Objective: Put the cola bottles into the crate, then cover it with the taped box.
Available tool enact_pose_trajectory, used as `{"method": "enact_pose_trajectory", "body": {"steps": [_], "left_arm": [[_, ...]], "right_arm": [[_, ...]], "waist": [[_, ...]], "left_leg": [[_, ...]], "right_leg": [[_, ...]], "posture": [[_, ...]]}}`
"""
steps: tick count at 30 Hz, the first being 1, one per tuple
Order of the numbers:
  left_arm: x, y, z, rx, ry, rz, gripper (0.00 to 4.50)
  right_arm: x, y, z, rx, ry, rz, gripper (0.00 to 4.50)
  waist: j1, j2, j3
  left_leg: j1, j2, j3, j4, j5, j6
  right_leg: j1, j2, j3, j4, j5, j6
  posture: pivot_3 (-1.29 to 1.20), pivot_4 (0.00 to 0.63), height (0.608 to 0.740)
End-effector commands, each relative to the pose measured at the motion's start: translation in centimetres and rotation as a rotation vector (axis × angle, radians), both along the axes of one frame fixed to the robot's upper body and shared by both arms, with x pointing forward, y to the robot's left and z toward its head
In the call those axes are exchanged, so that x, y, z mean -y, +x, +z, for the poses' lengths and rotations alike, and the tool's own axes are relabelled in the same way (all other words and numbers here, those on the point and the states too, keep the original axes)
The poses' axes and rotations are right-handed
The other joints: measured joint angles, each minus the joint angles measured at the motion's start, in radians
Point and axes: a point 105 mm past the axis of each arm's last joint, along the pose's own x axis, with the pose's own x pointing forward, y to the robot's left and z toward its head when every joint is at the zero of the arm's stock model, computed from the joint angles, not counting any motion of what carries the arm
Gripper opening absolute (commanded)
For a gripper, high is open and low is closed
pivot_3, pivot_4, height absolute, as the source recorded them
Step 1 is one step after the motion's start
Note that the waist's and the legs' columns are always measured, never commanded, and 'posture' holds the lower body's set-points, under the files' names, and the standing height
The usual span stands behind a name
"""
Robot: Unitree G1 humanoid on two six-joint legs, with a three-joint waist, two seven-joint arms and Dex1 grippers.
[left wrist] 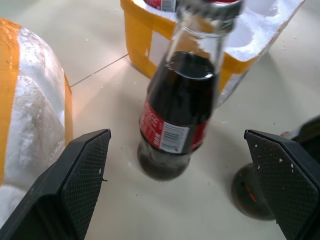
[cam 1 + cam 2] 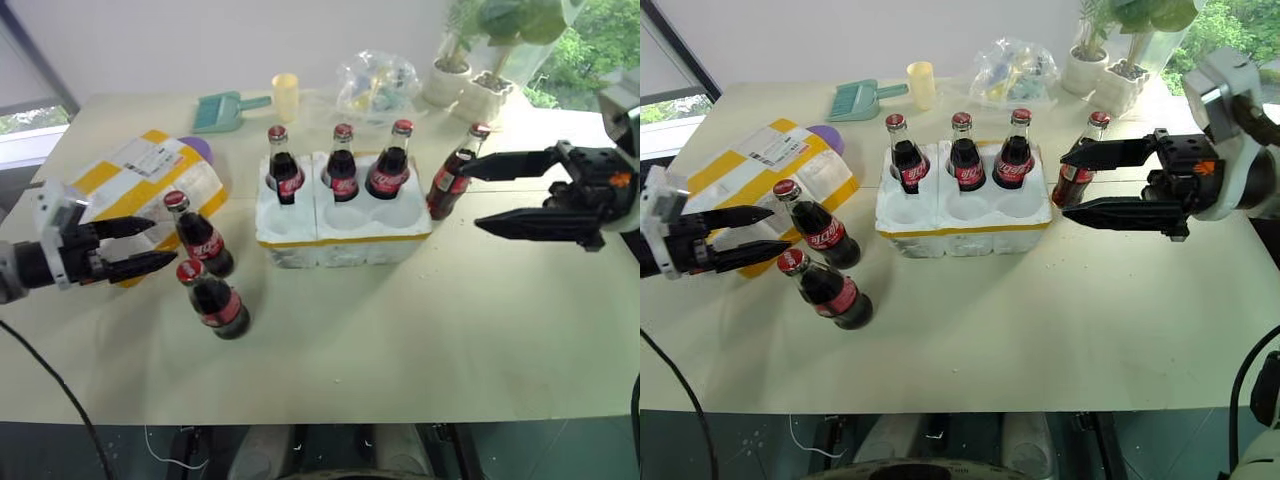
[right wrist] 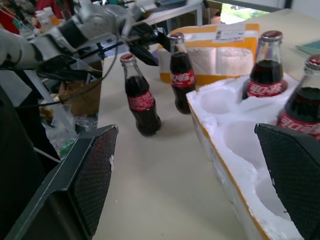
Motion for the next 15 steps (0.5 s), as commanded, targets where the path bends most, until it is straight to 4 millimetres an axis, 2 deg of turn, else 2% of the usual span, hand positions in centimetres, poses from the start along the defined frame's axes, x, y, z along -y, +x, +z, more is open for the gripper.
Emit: {"method": "enact_pose_trajectory", "body": {"steps": [1, 11, 15], "left_arm": [[0.5, 0.9, -0.2, 0.013, 0.035, -0.055, 4.48], [2.0, 2.7, -2.7, -0.017, 0.082, -0.120, 4.48], [2.6, 3.6, -2.9, -0.015, 0.061, -0.122, 4.48]], "right_arm": [[-0.5, -1.2, 1.3, 0.053, 0.028, 0.020, 4.50], [-0.4, -1.2, 1.3, 0.061, 0.048, -0.024, 4.50], [-0.3, -1.1, 1.3, 0.062, 0.052, -0.039, 4.50]], "waist": [[0.000, 0.000, 0.000], [0.000, 0.000, 0.000], [0.000, -0.001, 0.000]], "left_leg": [[0.000, 0.000, 0.000, 0.000, 0.000, 0.000], [0.000, 0.001, 0.000, 0.000, 0.001, 0.001], [0.000, 0.001, 0.000, 0.001, 0.001, 0.001]], "right_leg": [[0.000, 0.000, 0.000, 0.000, 0.000, 0.000], [0.000, 0.000, 0.000, 0.001, 0.000, 0.000], [0.000, 0.000, 0.000, 0.001, 0.000, 0.000]], "posture": [[0.00, 0.150, 0.740], [0.00, 0.150, 0.740], [0.00, 0.150, 0.740]]}}
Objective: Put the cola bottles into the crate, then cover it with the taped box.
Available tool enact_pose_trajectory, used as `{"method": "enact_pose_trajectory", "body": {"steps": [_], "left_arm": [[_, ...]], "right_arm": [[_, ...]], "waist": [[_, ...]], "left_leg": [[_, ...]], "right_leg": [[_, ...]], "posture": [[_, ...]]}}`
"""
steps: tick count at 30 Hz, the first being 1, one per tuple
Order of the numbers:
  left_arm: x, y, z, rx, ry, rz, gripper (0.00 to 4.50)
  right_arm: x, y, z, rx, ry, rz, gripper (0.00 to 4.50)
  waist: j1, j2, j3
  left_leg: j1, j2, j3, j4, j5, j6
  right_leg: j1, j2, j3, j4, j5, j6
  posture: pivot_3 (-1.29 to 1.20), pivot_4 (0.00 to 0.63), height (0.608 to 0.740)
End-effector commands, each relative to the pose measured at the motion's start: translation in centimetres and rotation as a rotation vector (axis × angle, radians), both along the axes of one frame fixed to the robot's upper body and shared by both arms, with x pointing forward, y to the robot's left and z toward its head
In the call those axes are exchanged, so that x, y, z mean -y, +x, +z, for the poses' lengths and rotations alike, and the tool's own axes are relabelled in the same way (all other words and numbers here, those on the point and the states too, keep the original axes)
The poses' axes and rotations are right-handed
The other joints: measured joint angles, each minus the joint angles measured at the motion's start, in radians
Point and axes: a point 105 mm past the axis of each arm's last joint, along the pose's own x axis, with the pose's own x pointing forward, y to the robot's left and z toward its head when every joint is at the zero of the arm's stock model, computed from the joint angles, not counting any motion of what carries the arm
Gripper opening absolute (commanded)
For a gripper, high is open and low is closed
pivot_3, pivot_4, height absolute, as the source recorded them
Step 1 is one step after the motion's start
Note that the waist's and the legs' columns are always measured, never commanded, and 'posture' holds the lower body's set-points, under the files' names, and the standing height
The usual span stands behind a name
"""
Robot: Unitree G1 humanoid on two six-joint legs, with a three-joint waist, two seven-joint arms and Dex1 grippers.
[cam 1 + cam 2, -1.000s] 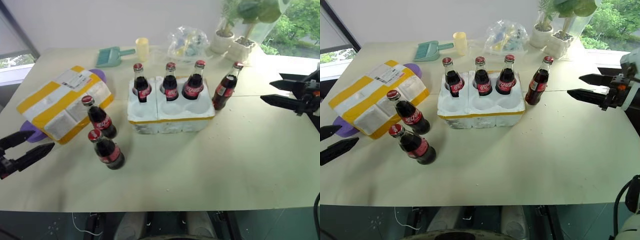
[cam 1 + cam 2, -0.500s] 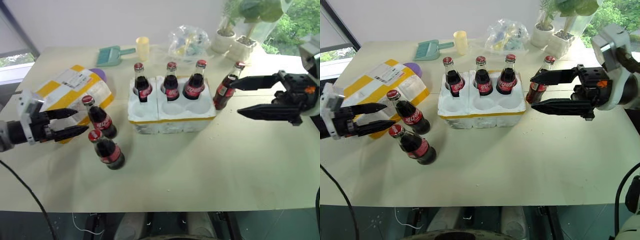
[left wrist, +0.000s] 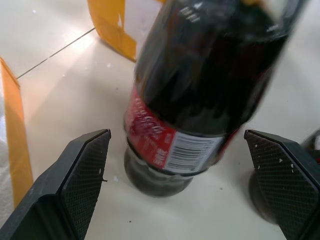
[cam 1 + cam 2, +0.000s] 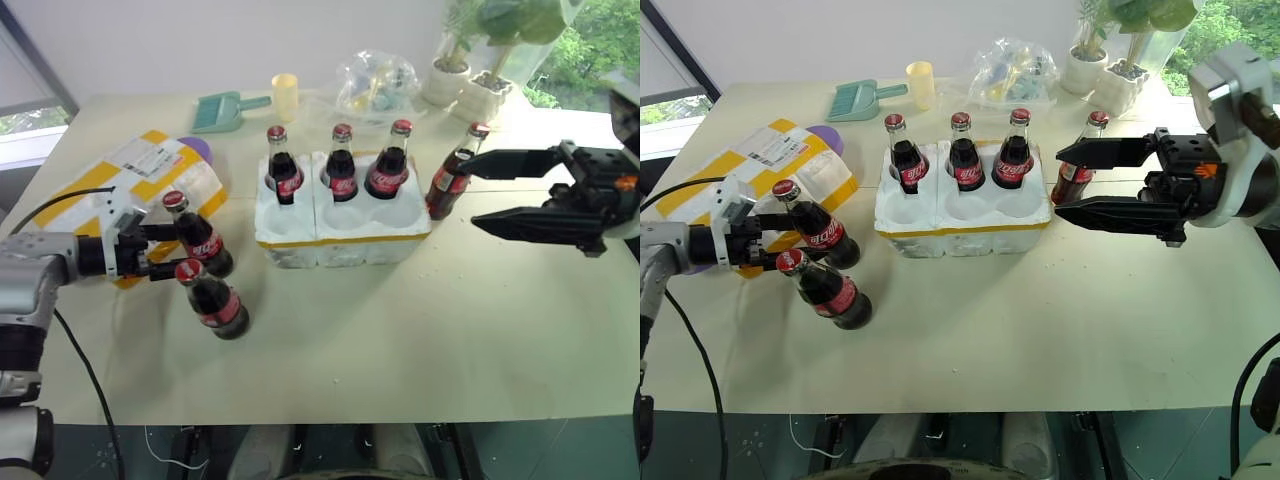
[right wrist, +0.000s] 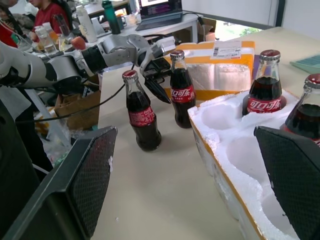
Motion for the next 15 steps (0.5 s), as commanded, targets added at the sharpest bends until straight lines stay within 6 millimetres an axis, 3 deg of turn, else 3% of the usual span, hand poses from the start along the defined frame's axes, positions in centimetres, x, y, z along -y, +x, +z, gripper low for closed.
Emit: {"method": "enact_pose_trajectory", "body": {"steps": [1, 8, 11, 13, 15], "left_arm": [[0.36, 0.78, 0.89, 0.042, -0.010, -0.003, 4.48], [0.87, 1.27, 0.69, 0.032, -0.033, -0.021, 4.48], [0.89, 1.24, 0.95, 0.033, -0.041, -0.026, 3.66], [0.88, 1.19, 1.11, 0.033, -0.038, -0.031, 2.84], [0.84, 1.26, 1.27, 0.035, -0.027, -0.028, 2.85]], "right_arm": [[0.11, -0.49, 0.81, 0.044, 0.011, -0.001, 4.50], [0.22, -0.40, -0.06, 0.031, -0.015, -0.015, 4.50], [0.20, -0.43, 0.06, 0.033, -0.010, -0.015, 4.50], [0.21, -0.36, 0.05, 0.036, -0.010, -0.019, 4.50], [0.24, -0.24, -0.06, 0.038, -0.012, -0.025, 4.50]], "waist": [[0.000, 0.000, 0.000], [-0.002, -0.001, 0.000], [-0.001, -0.001, 0.000], [-0.001, -0.001, 0.000], [0.000, -0.001, 0.000]], "left_leg": [[0.000, 0.000, 0.000, 0.000, 0.000, 0.000], [0.000, 0.000, 0.000, 0.001, 0.000, 0.000], [0.000, 0.000, 0.000, 0.002, 0.000, 0.000], [0.000, 0.000, 0.000, 0.002, 0.000, 0.000], [0.000, 0.000, 0.000, 0.003, 0.000, 0.000]], "right_leg": [[0.000, 0.000, 0.000, 0.000, 0.000, 0.000], [0.000, 0.000, 0.000, 0.001, 0.000, 0.000], [0.000, 0.000, 0.000, 0.002, 0.000, 0.000], [0.000, 0.000, 0.000, 0.003, 0.000, 0.000], [0.000, 0.000, 0.000, 0.003, 0.000, 0.000]], "posture": [[0.00, 0.150, 0.740], [0.00, 0.150, 0.740], [0.00, 0.150, 0.740], [0.00, 0.150, 0.740], [0.00, 0.150, 0.740]]}}
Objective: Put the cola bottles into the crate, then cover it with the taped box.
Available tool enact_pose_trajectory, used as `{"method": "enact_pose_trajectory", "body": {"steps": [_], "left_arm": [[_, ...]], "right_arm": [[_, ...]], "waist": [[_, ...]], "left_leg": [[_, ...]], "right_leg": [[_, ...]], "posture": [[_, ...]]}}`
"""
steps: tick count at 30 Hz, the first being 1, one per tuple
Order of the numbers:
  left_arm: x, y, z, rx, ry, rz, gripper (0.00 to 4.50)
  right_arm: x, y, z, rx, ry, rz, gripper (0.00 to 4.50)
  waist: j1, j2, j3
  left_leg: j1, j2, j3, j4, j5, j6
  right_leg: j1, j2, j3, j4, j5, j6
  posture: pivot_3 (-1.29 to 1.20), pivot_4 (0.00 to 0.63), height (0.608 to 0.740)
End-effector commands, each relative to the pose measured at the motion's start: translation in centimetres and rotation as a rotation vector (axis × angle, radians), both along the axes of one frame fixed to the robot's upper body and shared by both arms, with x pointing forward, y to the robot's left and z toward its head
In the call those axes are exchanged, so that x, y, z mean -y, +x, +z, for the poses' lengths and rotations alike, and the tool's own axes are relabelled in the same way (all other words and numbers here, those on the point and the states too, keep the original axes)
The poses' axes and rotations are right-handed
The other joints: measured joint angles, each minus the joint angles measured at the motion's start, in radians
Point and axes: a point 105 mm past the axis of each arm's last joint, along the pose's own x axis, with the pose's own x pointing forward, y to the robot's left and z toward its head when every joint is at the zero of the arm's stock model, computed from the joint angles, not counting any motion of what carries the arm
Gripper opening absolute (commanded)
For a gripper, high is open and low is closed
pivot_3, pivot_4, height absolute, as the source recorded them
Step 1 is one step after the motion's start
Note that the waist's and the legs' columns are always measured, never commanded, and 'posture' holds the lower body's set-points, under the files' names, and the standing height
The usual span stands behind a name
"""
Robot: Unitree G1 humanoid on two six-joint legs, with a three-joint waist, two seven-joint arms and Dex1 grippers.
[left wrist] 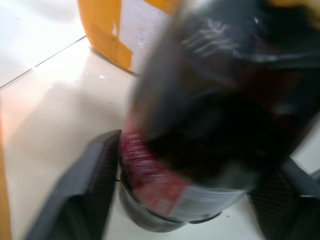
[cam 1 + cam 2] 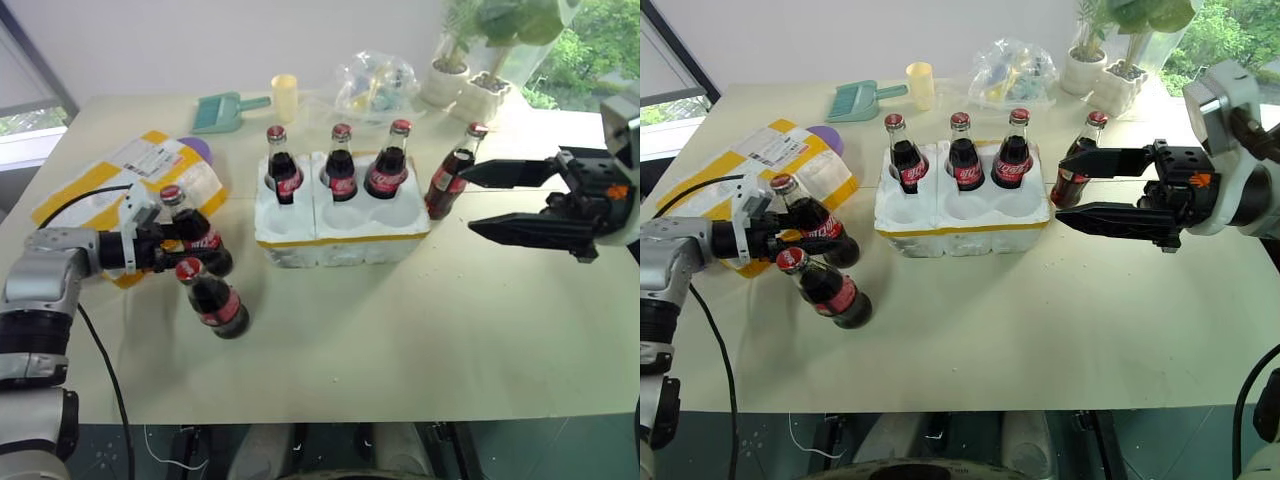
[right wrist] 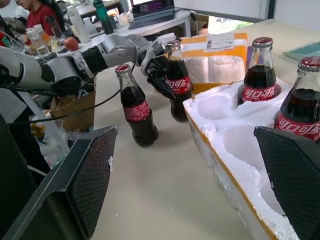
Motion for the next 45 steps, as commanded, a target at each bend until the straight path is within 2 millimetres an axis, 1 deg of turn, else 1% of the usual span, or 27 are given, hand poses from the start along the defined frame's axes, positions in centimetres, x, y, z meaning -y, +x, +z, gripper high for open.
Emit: {"method": "enact_pose_trajectory", "body": {"steps": [1, 4, 5, 7, 9, 14, 16, 18, 21, 25, 28, 32, 35, 37, 40, 45], "left_arm": [[-0.1, 0.1, 1.6, 0.048, 0.016, -0.011, 2.85], [0.1, 0.0, 3.0, 0.055, -0.007, -0.032, 2.85], [0.2, 0.0, 4.3, 0.066, -0.014, -0.051, 2.85], [0.4, 0.0, 6.1, 0.082, -0.022, -0.078, 2.85], [1.1, 0.0, 8.3, 0.103, -0.043, -0.130, 2.85], [3.2, 0.2, 12.5, 0.128, -0.091, -0.264, 2.85], [4.2, 0.6, 14.0, 0.137, -0.116, -0.308, 2.85], [5.2, 1.3, 14.8, 0.142, -0.133, -0.337, 2.85], [6.6, 2.2, 14.8, 0.151, -0.114, -0.370, 2.85], [8.2, 3.0, 14.3, 0.146, -0.116, -0.410, 2.85], [9.0, 3.3, 14.1, 0.152, -0.121, -0.433, 2.85], [10.0, 3.4, 14.8, 0.157, -0.171, -0.461, 2.85], [10.5, 3.6, 14.5, 0.171, -0.134, -0.474, 2.85], [10.6, 3.6, 14.0, 0.169, -0.107, -0.479, 2.85], [10.5, 3.7, 12.5, 0.151, -0.056, -0.482, 2.85], [10.5, 3.5, 10.6, 0.133, 0.012, -0.503, 2.85]], "right_arm": [[-0.1, -0.5, 0.9, 0.065, -0.014, 0.005, 4.50], [-0.1, -0.4, 0.7, 0.069, -0.016, -0.002, 4.50], [-0.1, -0.3, 0.7, 0.072, -0.017, -0.006, 4.50], [-0.1, -0.2, 0.5, 0.077, -0.020, -0.013, 4.50], [0.0, -0.1, 0.4, 0.081, -0.016, -0.028, 4.50], [0.1, -0.3, 0.0, 0.086, -0.012, -0.050, 4.50], [0.2, -0.4, -0.1, 0.088, -0.008, -0.063, 4.50], [0.3, -0.4, -0.3, 0.091, -0.005, -0.079, 4.50], [0.4, -0.6, -0.3, 0.096, 0.003, -0.098, 4.50], [0.6, -0.9, -0.3, 0.104, 0.007, -0.127, 4.50], [0.8, -1.2, -0.4, 0.106, 0.009, -0.149, 4.50], [1.1, -1.4, -0.4, 0.109, 0.008, -0.172, 4.50], [1.1, -1.3, -0.3, 0.112, 0.018, -0.183, 4.50], [1.0, -1.3, -0.2, 0.115, 0.024, -0.187, 4.50], [1.0, -1.2, -0.3, 0.115, 0.026, -0.192, 4.50], [0.9, -0.9, -0.3, 0.116, 0.029, -0.200, 4.50]], "waist": [[0.000, 0.000, 0.000], [0.000, -0.001, 0.000], [0.000, -0.001, 0.001], [0.000, -0.007, 0.004], [0.002, -0.012, 0.007], [0.001, -0.013, 0.007], [0.001, -0.013, 0.007], [0.000, -0.013, 0.007], [-0.001, -0.013, 0.008], [-0.002, -0.014, 0.008], [-0.001, -0.015, 0.009], [0.000, -0.015, 0.009], [0.000, -0.015, 0.009], [0.000, -0.015, 0.009], [-0.001, -0.015, 0.009], [-0.001, -0.015, 0.009]], "left_leg": [[0.000, 0.000, 0.000, 0.000, 0.000, 0.000], [0.000, 0.000, 0.000, 0.000, 0.000, 0.000], [0.000, 0.000, 0.000, 0.000, 0.000, 0.000], [0.000, 0.000, 0.000, 0.000, 0.000, 0.000], [-0.001, 0.000, -0.001, 0.001, 0.001, -0.001], [-0.003, -0.002, -0.001, 0.003, 0.000, 0.000], [-0.003, -0.002, -0.001, 0.004, 0.000, 0.000], [-0.003, -0.002, -0.001, 0.004, 0.001, 0.000], [-0.003, -0.002, -0.001, 0.006, 0.000, 0.000], [-0.003, -0.002, 0.000, 0.010, 0.000, 0.002], [-0.005, -0.001, 0.000, 0.012, 0.000, 0.001], [-0.013, -0.002, 0.000, 0.015, 0.000, 0.001], [-0.016, -0.002, 0.000, 0.016, 0.002, -0.002], [-0.016, -0.002, 0.000, 0.016, 0.002, -0.001], [-0.016, -0.002, 0.000, 0.016, 0.002, -0.001], [-0.016, -0.002, 0.000, 0.016, 0.001, 0.000]], "right_leg": [[0.000, 0.000, 0.000, 0.000, 0.000, 0.000], [0.000, 0.000, 0.000, 0.000, 0.000, 0.000], [0.000, 0.000, 0.000, 0.000, 0.000, 0.000], [0.000, 0.000, 0.000, 0.001, 0.000, 0.000], [-0.001, 0.001, -0.001, 0.002, 0.000, 0.000], [0.000, 0.001, -0.001, 0.001, 0.001, 0.001], [0.000, 0.001, -0.001, 0.001, 0.001, 0.002], [0.000, 0.001, -0.002, 0.001, 0.001, 0.002], [0.000, 0.001, -0.002, 0.003, 0.001, 0.002], [-0.001, 0.001, -0.001, 0.007, 0.001, 0.002], [-0.002, 0.001, -0.001, 0.009, 0.001, 0.002], [-0.009, 0.001, -0.001, 0.012, 0.001, 0.002], [-0.011, 0.001, -0.001, 0.012, 0.002, 0.002], [-0.011, 0.001, -0.001, 0.012, 0.002, 0.002], [-0.011, 0.001, -0.001, 0.012, 0.002, 0.002], [-0.011, 0.001, -0.001, 0.012, 0.002, 0.002]], "posture": [[0.00, 0.150, 0.740], [0.00, 0.150, 0.740], [0.00, 0.150, 0.740], [0.00, 0.150, 0.740], [0.00, 0.150, 0.740], [0.00, 0.150, 0.740], [0.00, 0.150, 0.740], [0.00, 0.150, 0.740], [0.00, 0.150, 0.740], [0.00, 0.150, 0.740], [0.00, 0.150, 0.740], [0.00, 0.150, 0.740], [0.00, 0.150, 0.740], [0.00, 0.150, 0.740], [0.00, 0.150, 0.740], [0.00, 0.150, 0.740]]}}
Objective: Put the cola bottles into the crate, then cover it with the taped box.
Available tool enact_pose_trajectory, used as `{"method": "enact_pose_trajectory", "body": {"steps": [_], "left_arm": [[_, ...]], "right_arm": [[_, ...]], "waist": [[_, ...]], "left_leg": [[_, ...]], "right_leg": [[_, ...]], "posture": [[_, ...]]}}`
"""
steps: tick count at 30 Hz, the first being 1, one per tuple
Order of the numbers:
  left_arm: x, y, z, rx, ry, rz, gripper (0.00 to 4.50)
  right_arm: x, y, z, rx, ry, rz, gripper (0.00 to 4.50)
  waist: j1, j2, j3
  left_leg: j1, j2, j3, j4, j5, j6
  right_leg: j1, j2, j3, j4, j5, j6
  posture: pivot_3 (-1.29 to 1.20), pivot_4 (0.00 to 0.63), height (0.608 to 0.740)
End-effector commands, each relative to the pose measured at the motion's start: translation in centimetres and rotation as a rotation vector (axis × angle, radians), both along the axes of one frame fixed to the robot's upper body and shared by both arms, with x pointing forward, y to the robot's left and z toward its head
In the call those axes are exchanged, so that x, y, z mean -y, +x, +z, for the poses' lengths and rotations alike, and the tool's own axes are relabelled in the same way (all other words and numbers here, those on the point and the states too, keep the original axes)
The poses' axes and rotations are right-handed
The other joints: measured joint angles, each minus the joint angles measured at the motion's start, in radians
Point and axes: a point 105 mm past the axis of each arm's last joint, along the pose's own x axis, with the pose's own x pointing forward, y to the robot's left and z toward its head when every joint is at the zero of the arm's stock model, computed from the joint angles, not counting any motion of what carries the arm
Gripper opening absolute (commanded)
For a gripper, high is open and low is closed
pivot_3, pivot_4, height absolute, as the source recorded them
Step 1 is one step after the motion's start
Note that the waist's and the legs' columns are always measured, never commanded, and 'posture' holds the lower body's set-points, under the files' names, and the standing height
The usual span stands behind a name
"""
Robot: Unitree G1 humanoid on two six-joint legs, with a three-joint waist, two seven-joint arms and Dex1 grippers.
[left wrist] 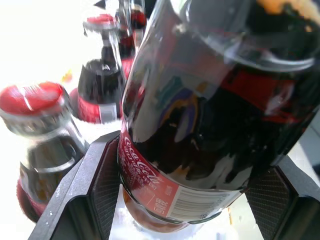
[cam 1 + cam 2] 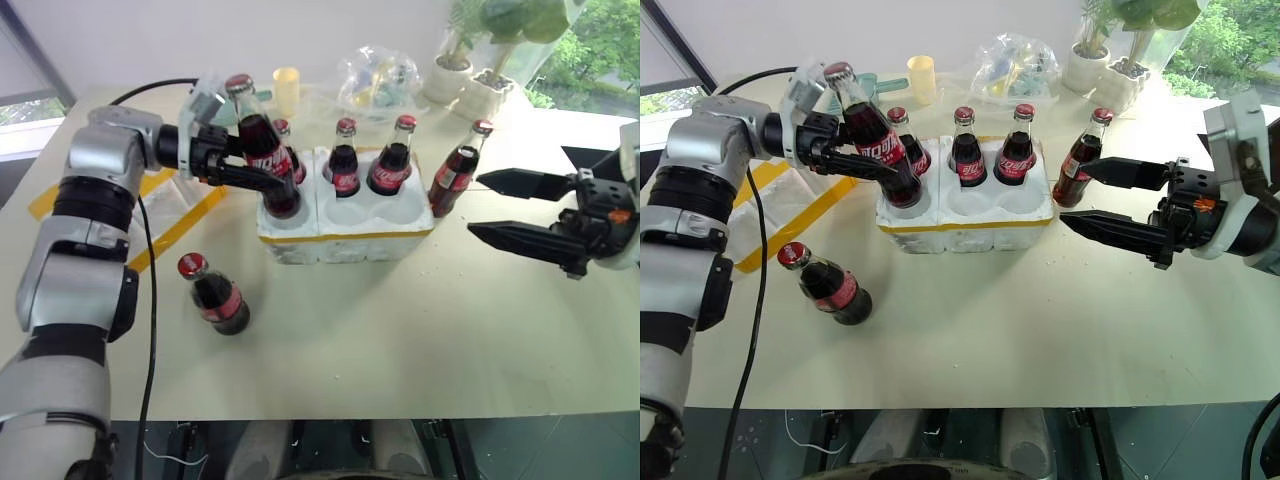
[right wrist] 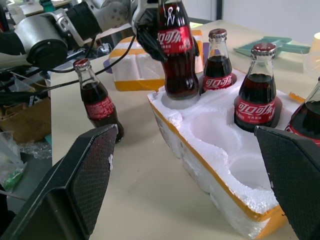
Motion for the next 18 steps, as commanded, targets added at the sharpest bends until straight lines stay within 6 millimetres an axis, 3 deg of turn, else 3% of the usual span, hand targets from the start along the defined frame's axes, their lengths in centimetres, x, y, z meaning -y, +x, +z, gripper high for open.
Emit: {"method": "enact_pose_trajectory", "body": {"steps": [1, 10, 12, 14, 18], "left_arm": [[0.0, -0.6, 0.5, 0.058, 0.025, -0.035, 2.85], [-0.4, 0.2, -2.7, 0.098, 0.101, 0.020, 2.85], [-0.5, 0.5, -2.7, 0.101, 0.091, 0.045, 3.88], [-0.5, 0.6, -2.5, 0.103, 0.070, 0.059, 4.48], [-0.7, 0.5, -1.6, 0.093, 0.022, 0.074, 4.48]], "right_arm": [[-0.2, -0.3, 1.0, 0.058, -0.002, 0.006, 4.50], [-0.9, 0.6, 0.7, 0.071, -0.011, -0.001, 4.50], [-0.9, 0.8, 0.7, 0.074, -0.008, 0.000, 4.50], [-1.0, 1.1, 0.7, 0.075, -0.008, -0.001, 4.50], [-1.1, 1.4, 0.6, 0.077, -0.014, 0.002, 4.50]], "waist": [[0.000, 0.000, 0.000], [-0.007, 0.000, 0.000], [-0.007, 0.000, 0.000], [-0.007, 0.000, 0.000], [0.000, 0.000, 0.000]], "left_leg": [[0.000, 0.000, 0.000, 0.000, 0.000, 0.000], [0.001, 0.001, 0.000, 0.000, 0.000, 0.000], [0.001, 0.001, 0.000, 0.000, 0.000, 0.000], [0.001, 0.001, 0.000, 0.000, 0.000, 0.000], [0.000, 0.000, 0.000, 0.000, 0.000, 0.000]], "right_leg": [[0.000, 0.000, 0.000, 0.000, 0.000, 0.000], [0.000, 0.000, 0.000, 0.000, 0.000, 0.000], [0.000, 0.000, 0.000, 0.000, 0.000, 0.000], [0.000, 0.000, 0.000, 0.001, 0.000, 0.000], [0.000, 0.001, 0.000, 0.001, 0.000, 0.000]], "posture": [[0.00, 0.150, 0.740], [0.00, 0.150, 0.740], [0.00, 0.150, 0.740], [0.00, 0.150, 0.740], [0.00, 0.150, 0.740]]}}
